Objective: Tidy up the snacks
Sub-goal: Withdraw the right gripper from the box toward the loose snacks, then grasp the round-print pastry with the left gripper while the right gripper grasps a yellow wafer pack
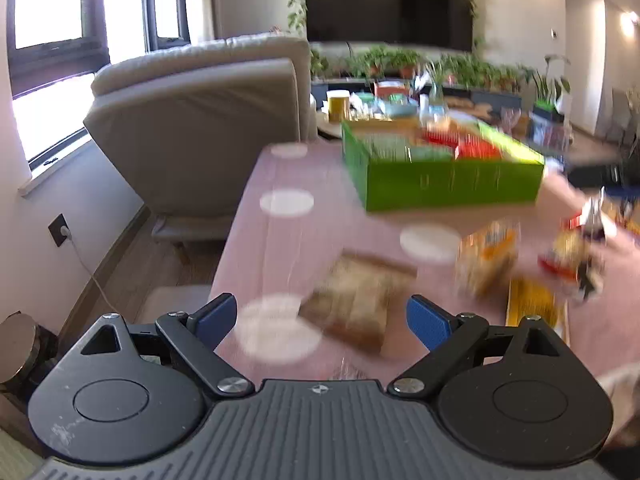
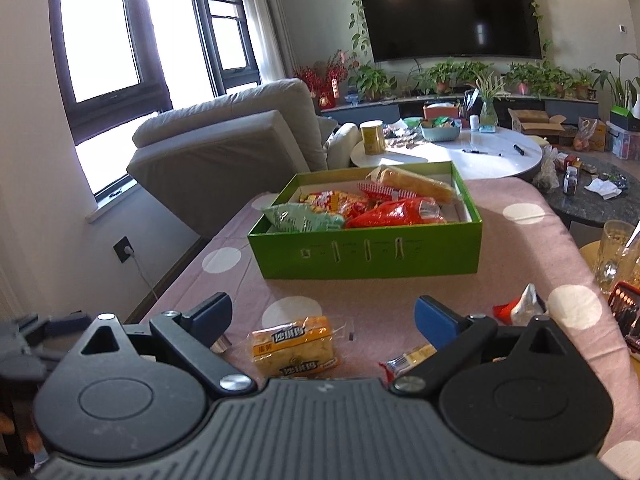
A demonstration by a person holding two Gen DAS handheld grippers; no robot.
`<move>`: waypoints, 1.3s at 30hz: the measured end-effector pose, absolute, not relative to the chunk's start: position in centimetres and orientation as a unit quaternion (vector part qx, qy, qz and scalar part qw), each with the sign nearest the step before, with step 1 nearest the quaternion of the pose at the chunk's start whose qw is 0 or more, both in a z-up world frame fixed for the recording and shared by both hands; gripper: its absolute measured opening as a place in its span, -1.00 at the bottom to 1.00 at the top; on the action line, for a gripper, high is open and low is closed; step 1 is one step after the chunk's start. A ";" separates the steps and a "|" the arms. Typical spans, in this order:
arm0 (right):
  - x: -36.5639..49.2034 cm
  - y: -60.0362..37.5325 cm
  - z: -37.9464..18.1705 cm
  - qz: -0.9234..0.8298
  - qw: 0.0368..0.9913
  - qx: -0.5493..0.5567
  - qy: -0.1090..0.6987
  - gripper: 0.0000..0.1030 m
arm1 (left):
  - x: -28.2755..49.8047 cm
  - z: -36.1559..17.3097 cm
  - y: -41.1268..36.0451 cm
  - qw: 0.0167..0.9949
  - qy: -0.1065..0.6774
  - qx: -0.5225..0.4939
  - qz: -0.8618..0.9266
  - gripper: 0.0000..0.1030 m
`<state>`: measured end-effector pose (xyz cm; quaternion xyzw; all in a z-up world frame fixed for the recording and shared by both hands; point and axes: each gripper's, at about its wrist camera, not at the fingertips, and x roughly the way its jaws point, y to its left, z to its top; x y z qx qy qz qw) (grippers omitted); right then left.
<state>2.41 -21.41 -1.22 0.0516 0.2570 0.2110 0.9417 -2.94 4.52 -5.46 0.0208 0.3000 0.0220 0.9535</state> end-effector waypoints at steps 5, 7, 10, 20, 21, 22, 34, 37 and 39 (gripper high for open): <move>2.1 -20.9 -1.8 0.217 0.938 0.038 0.267 0.23 | -5.0 -6.8 4.9 0.948 0.315 0.039 -0.001 0.77; 2.2 -20.8 -2.0 0.217 0.937 0.038 0.273 0.23 | -5.5 -7.3 5.0 0.946 0.321 0.043 -0.015 0.77; 2.3 -20.5 -2.3 0.218 0.933 0.042 0.284 0.23 | -5.4 -8.2 4.9 0.943 0.330 0.047 -0.023 0.72; 2.1 -20.0 -3.3 0.227 0.924 0.017 0.306 0.23 | -2.0 -9.3 4.4 0.936 0.349 0.012 -0.042 -0.17; 2.2 -20.0 -3.6 0.226 0.922 0.013 0.313 0.23 | -1.7 -9.2 4.0 0.936 0.349 0.016 -0.051 -0.19; 2.3 -20.0 -3.9 0.226 0.920 0.009 0.320 0.23 | -1.5 -9.2 3.6 0.935 0.349 0.022 -0.059 -0.19; 3.2 -19.2 -8.4 0.263 0.882 -0.055 0.388 0.23 | -1.2 -9.0 3.2 0.935 0.347 0.028 -0.068 -0.27; 3.2 -18.6 -9.0 0.274 0.875 -0.089 0.390 0.27 | -1.2 -8.9 3.2 0.935 0.347 0.026 -0.068 -0.28; 3.2 -18.2 -9.1 0.273 0.874 -0.106 0.388 0.28 | -1.3 -8.8 3.0 0.935 0.346 0.027 -0.068 -0.29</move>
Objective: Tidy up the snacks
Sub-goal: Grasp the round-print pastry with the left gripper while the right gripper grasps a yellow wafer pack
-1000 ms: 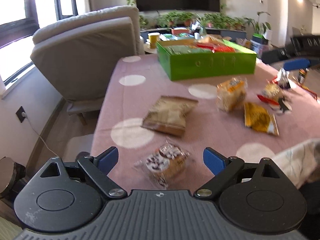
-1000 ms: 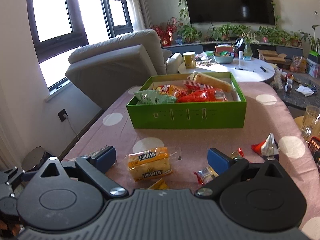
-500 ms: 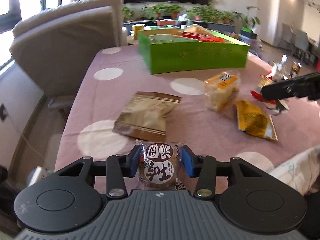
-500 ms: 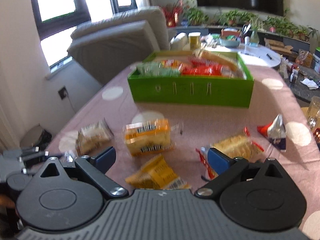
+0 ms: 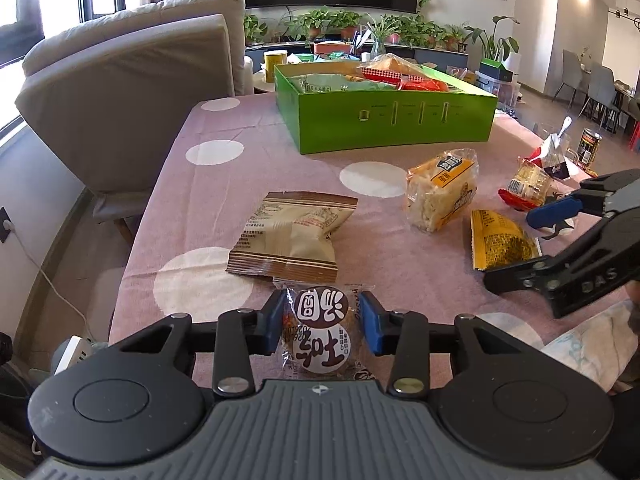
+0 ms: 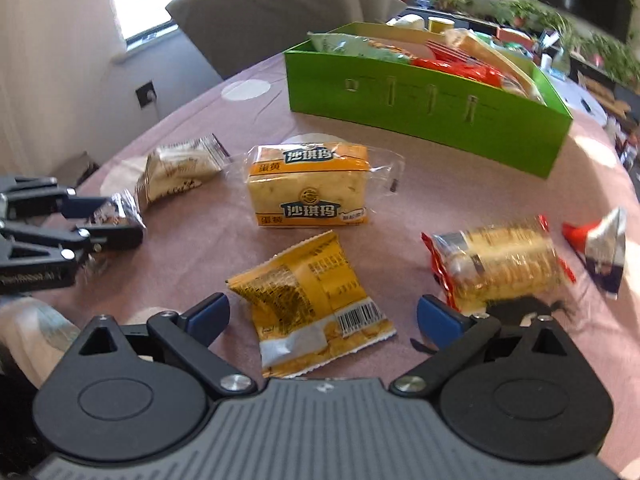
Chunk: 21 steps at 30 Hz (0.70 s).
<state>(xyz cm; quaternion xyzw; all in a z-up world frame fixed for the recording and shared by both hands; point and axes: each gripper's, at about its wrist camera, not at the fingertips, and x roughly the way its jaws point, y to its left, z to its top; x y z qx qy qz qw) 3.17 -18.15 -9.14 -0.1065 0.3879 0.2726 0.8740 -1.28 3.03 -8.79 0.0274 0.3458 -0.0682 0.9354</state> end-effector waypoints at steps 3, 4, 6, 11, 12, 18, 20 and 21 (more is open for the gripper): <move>3.6 -17.8 -9.3 0.262 0.877 -0.111 0.388 0.27 | -1.6 -8.5 3.1 0.937 0.342 0.027 -0.071 -0.29; 3.5 -17.8 -9.2 0.257 0.879 -0.110 0.386 0.27 | -1.6 -8.3 3.1 0.937 0.340 0.027 -0.072 -0.29; 3.3 -18.0 -8.8 0.257 0.885 -0.103 0.375 0.25 | -1.7 -8.0 3.0 0.939 0.335 0.027 -0.073 -0.30; 3.3 -18.8 -8.4 0.235 0.891 -0.082 0.379 0.09 | -1.8 -7.2 2.7 0.942 0.325 0.031 -0.076 -0.30; 3.3 -19.1 -8.3 0.232 0.893 -0.072 0.380 0.06 | -1.8 -7.1 2.6 0.943 0.323 0.030 -0.077 -0.31; 3.6 -19.8 -7.1 0.228 0.899 -0.041 0.372 -0.11 | -1.4 -6.5 2.3 0.945 0.316 0.026 -0.085 -0.31; 3.5 -19.7 -6.8 0.230 0.900 -0.041 0.368 -0.11 | -1.1 -6.4 2.0 0.945 0.313 0.024 -0.088 -0.31; 3.5 -19.7 -6.7 0.230 0.900 -0.039 0.368 -0.11 | -1.0 -6.3 1.9 0.945 0.312 0.023 -0.089 -0.31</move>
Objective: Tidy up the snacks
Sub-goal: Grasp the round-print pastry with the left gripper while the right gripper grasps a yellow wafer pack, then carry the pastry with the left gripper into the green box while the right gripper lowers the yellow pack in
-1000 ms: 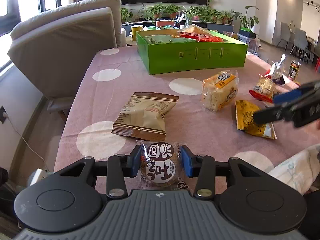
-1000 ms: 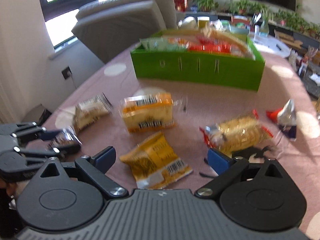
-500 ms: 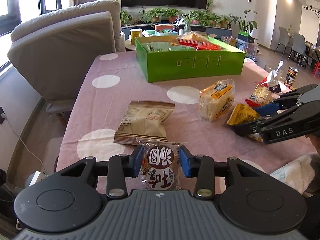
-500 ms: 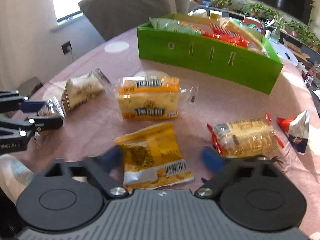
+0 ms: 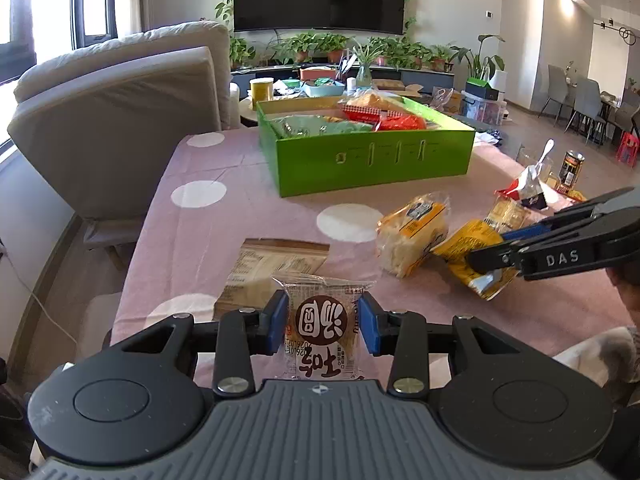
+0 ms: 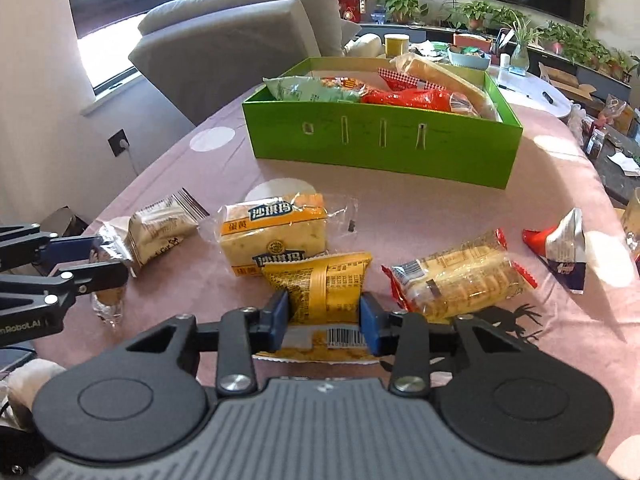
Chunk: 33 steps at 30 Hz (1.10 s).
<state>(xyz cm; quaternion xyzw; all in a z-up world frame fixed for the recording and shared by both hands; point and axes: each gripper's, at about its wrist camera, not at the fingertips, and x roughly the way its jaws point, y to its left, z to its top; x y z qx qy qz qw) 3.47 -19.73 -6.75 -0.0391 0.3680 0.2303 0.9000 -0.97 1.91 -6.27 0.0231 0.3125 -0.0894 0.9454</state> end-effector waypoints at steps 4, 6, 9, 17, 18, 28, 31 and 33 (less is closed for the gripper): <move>3.4 -19.8 -6.4 0.228 0.902 -0.028 0.365 -0.11 | -0.6 -5.8 1.3 0.946 0.307 0.021 -0.098 -0.31; 3.5 -20.0 -6.1 0.227 0.904 -0.022 0.361 -0.11 | -0.4 -5.5 0.9 0.947 0.303 0.023 -0.103 -0.31; 3.6 -20.1 -5.4 0.230 0.907 -0.015 0.353 -0.11 | 0.0 -4.8 0.3 0.949 0.294 0.029 -0.109 -0.31; 4.2 -20.5 -3.7 0.231 0.918 -0.002 0.324 -0.11 | 1.1 -3.0 -1.1 0.954 0.273 0.036 -0.121 -0.31; 4.4 -20.5 -3.4 0.232 0.918 -0.002 0.321 -0.11 | 1.3 -2.8 -1.2 0.954 0.271 0.035 -0.121 -0.31; 6.1 -20.5 -1.0 0.239 0.927 0.005 0.288 -0.11 | 4.0 -0.3 -1.2 0.962 0.247 0.025 -0.112 -0.31; 6.8 -20.6 -0.5 0.239 0.929 0.011 0.282 -0.11 | 5.1 0.3 -1.3 0.963 0.244 0.026 -0.109 -0.31; 7.4 -20.8 -0.2 0.239 0.930 0.016 0.278 -0.11 | 5.7 0.5 -1.4 0.964 0.243 0.026 -0.108 -0.31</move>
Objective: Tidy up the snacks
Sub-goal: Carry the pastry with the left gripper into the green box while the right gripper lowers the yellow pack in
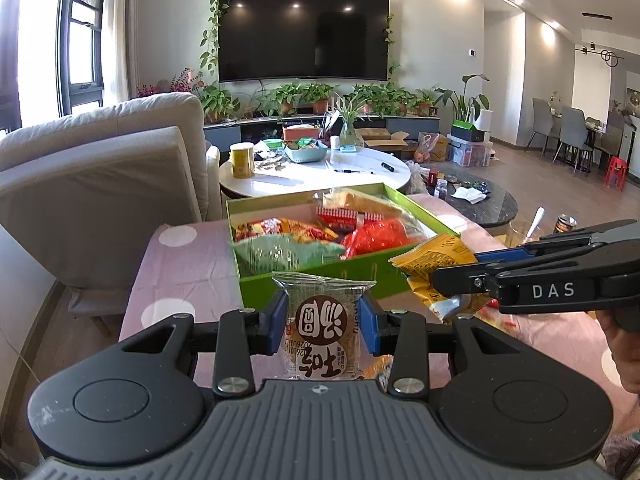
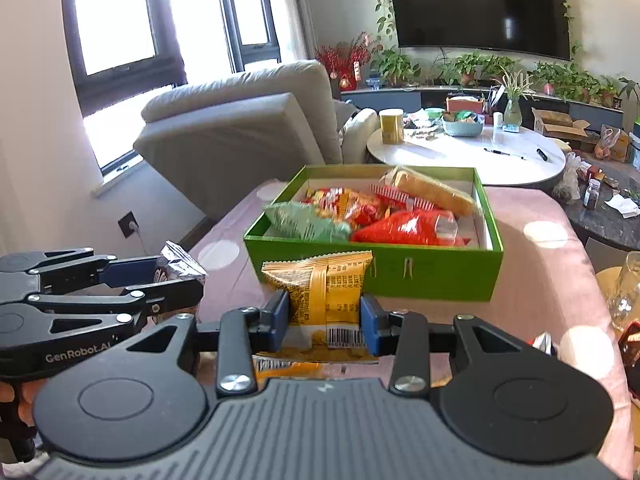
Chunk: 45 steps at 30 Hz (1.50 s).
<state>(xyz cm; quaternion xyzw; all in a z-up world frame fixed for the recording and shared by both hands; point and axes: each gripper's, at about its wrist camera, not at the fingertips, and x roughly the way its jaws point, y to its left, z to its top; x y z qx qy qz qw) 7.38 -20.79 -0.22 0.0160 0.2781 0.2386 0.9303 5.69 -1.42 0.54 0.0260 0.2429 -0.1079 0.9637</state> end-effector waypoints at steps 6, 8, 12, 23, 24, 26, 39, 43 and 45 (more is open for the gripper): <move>9.2 -21.2 0.6 0.231 0.934 0.025 0.271 -0.11 | 8.2 1.6 -1.8 0.964 0.241 0.022 -0.111 -0.31; 10.0 -21.3 0.9 0.228 0.936 0.029 0.268 -0.11 | 9.1 1.9 -1.9 0.964 0.241 0.019 -0.111 -0.31; 11.4 -21.5 1.5 0.224 0.938 0.040 0.261 -0.11 | 11.2 2.4 -2.2 0.965 0.237 0.012 -0.108 -0.31; 15.4 -21.5 1.4 0.224 0.936 0.071 0.263 -0.11 | 17.5 2.5 -1.8 0.965 0.240 -0.028 -0.102 -0.31; 15.8 -21.5 1.3 0.223 0.935 0.076 0.265 -0.11 | 18.0 2.3 -1.9 0.965 0.242 -0.027 -0.101 -0.31; 16.6 -21.7 1.0 0.221 0.934 0.084 0.268 -0.11 | 19.1 1.9 -2.0 0.963 0.248 -0.025 -0.100 -0.31; 20.6 -21.0 0.4 0.212 0.928 0.108 0.287 -0.11 | 24.8 0.2 -2.0 0.958 0.267 -0.034 -0.093 -0.31; 21.4 -20.6 0.1 0.212 0.925 0.112 0.295 -0.11 | 25.8 -0.4 -1.7 0.957 0.274 -0.037 -0.089 -0.31; 21.6 -20.4 -0.2 0.213 0.923 0.113 0.299 -0.11 | 26.1 -0.7 -1.6 0.955 0.279 -0.039 -0.087 -0.31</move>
